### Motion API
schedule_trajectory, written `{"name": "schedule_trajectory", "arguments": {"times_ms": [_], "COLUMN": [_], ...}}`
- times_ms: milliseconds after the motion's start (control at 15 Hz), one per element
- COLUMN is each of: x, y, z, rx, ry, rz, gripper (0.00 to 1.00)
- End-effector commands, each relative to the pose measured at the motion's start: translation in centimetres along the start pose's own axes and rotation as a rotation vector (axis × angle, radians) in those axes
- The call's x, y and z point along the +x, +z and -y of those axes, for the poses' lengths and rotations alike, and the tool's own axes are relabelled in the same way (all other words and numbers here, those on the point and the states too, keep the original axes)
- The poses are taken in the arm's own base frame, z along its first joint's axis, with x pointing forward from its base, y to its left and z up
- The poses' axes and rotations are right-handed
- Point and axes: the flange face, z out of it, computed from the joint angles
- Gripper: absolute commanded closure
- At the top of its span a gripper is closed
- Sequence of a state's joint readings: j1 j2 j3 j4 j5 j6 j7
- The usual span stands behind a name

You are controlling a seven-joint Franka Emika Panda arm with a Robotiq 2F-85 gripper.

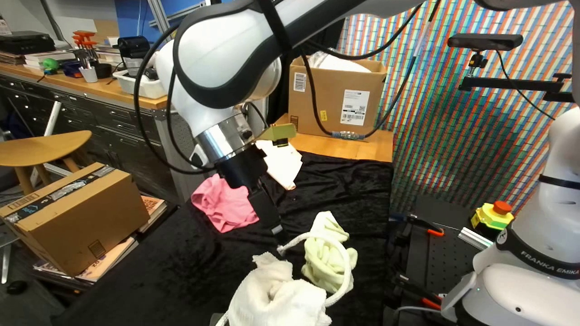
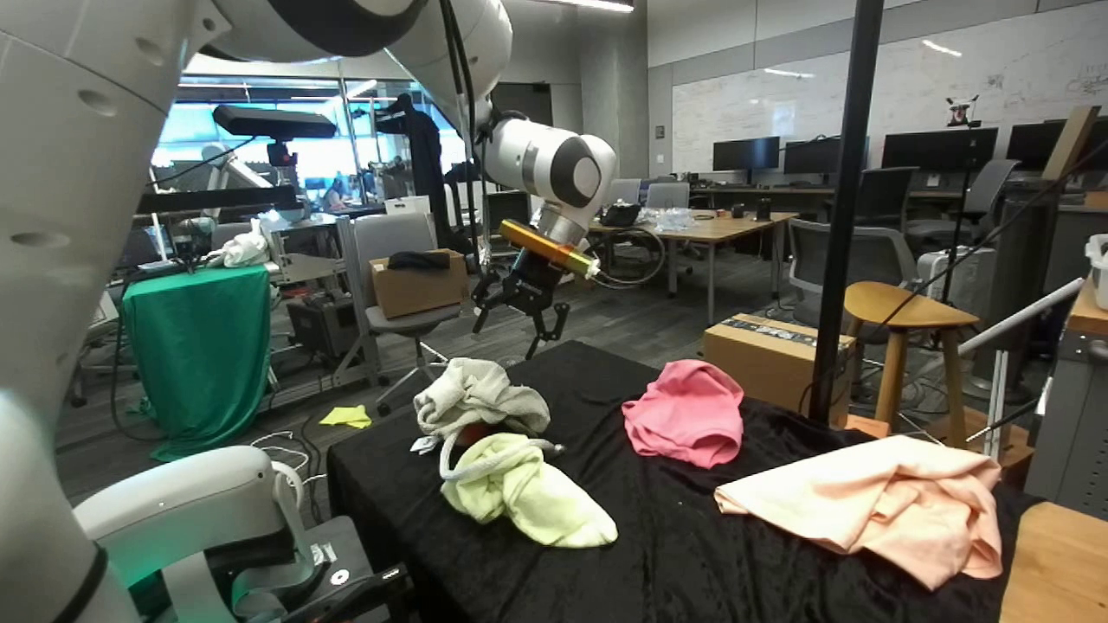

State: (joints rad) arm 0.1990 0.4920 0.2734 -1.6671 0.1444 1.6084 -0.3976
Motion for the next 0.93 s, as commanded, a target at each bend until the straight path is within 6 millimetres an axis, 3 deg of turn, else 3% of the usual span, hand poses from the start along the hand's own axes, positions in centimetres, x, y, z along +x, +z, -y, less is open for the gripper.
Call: {"name": "schedule_trajectory", "arguments": {"times_ms": [0, 200, 400, 667, 867], "x": [-5.3, -9.2, -12.8, -15.4, -16.1], "y": [-2.2, -2.8, -1.9, 1.1, 3.9], "z": [-1.8, -3.4, -4.1, -4.2, -4.2], "rx": [-0.055, -0.115, -0.176, -0.241, -0.308], "ry": [0.061, 0.112, 0.143, 0.176, 0.205], "rz": [-0.131, -0.233, -0.296, -0.366, -0.447], "gripper": [0.0, 0.0, 0.0, 0.0, 0.0]}}
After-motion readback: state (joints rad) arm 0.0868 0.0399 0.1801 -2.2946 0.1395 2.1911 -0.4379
